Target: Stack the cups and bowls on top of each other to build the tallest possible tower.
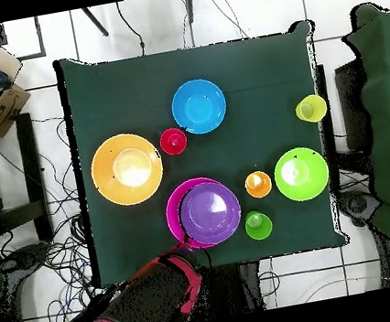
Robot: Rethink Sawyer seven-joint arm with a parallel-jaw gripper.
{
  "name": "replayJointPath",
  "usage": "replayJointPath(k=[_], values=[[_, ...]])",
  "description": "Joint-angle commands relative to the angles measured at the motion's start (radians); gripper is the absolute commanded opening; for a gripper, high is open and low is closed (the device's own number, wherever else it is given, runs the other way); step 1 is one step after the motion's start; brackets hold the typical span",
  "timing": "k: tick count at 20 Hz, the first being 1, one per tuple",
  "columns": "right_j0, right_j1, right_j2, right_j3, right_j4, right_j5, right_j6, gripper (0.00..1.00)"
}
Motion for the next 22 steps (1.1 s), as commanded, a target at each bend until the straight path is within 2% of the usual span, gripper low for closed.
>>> replayJointPath(k=[1,10,22], values=[[0.031,0.029,0.124,-0.092,0.033,0.042,0.056,1.00],[0.062,0.069,0.082,-0.117,0.057,-0.012,0.050,1.00],[0.074,0.102,0.058,-0.135,0.074,-0.041,0.049,1.00]])
